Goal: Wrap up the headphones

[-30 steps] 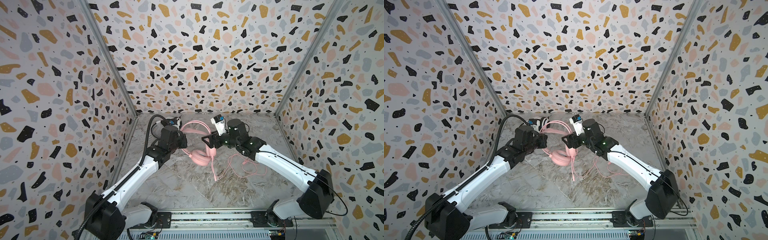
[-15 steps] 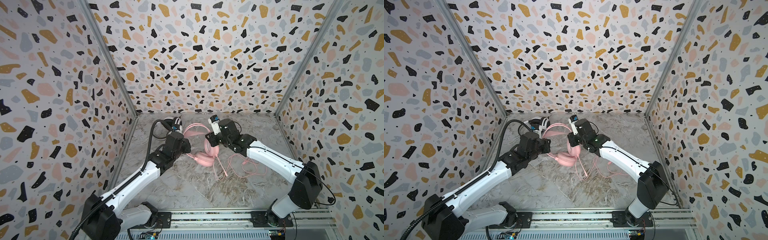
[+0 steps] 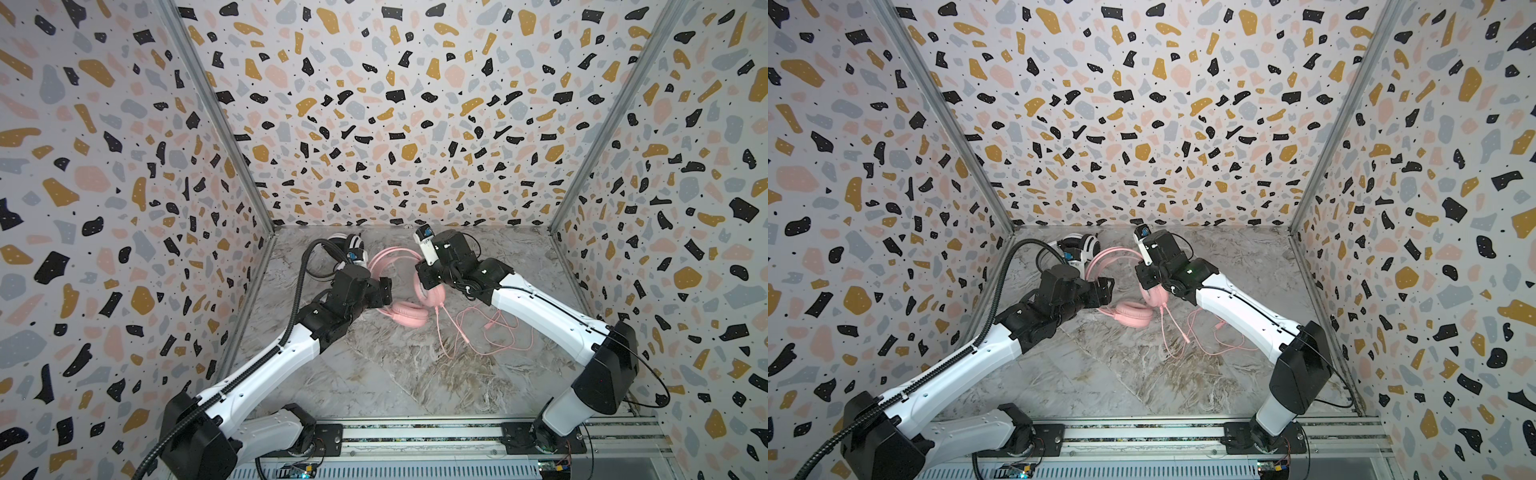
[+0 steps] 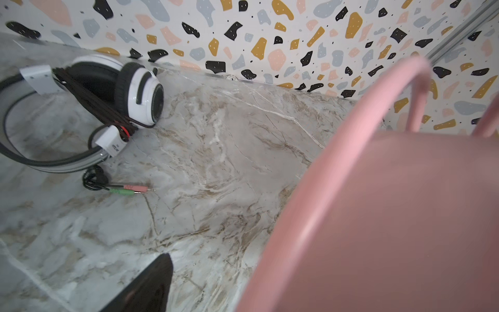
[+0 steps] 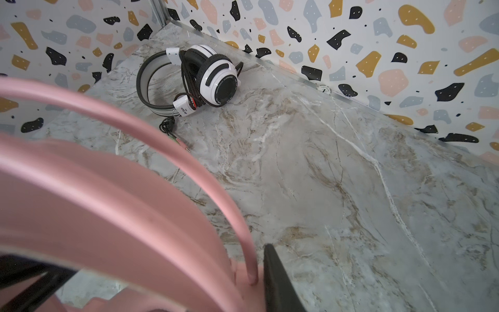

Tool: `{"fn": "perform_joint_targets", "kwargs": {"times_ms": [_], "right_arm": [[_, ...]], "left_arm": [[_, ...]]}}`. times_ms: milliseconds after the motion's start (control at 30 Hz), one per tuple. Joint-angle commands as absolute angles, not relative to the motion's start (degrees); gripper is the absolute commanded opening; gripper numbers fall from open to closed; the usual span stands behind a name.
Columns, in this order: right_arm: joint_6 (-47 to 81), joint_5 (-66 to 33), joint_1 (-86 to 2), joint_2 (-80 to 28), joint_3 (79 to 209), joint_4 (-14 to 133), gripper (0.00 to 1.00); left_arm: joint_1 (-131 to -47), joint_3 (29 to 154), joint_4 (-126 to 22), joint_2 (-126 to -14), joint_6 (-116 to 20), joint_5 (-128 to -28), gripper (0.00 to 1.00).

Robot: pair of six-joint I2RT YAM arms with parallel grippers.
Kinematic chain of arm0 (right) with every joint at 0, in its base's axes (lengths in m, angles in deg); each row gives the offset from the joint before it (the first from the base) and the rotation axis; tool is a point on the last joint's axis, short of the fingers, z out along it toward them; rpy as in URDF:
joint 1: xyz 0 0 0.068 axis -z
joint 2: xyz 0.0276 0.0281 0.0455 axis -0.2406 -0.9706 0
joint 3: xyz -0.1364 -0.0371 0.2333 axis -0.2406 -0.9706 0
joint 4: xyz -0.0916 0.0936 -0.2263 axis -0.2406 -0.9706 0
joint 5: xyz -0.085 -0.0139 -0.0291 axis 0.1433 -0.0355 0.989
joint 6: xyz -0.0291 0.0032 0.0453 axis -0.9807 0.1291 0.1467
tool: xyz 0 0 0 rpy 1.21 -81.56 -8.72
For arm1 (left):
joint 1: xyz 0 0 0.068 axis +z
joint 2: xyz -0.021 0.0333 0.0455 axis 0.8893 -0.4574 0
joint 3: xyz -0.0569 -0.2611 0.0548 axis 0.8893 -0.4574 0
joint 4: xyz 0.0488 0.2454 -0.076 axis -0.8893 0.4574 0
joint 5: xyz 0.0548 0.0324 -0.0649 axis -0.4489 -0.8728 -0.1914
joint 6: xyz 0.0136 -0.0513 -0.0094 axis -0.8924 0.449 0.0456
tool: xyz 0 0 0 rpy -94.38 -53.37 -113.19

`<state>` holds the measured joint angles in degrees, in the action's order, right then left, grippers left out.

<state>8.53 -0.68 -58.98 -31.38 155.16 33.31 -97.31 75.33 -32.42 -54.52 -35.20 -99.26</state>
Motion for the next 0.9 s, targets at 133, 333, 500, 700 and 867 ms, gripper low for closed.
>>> {"fn": "perform_joint_targets", "kwargs": {"times_ms": [133, 333, 500, 700, 867], "right_arm": [[3.6, 0.5, -62.8, -34.7, 163.7, 27.7, 0.22], [1.7, 2.4, -64.5, -35.6, 165.8, 25.9, 0.22], [0.7, 3.3, -64.5, -35.5, 166.7, 25.1, 0.22], [-0.3, 3.6, -64.5, -36.0, 168.8, 23.5, 0.22], [-0.7, 2.4, -64.8, -35.5, 168.4, 23.0, 0.23]], "left_arm": [[-97.5, 79.7, -31.8, -54.5, -38.5, -101.0, 0.96], [-97.4, 83.2, -26.5, -57.5, -42.7, -102.2, 0.92], [-97.4, 82.5, -23.4, -58.0, -45.5, -101.1, 0.91], [-97.4, 82.3, -19.5, -58.3, -47.2, -101.5, 0.81], [-96.6, 80.4, -20.8, -56.5, -47.4, -101.5, 0.47]]}}
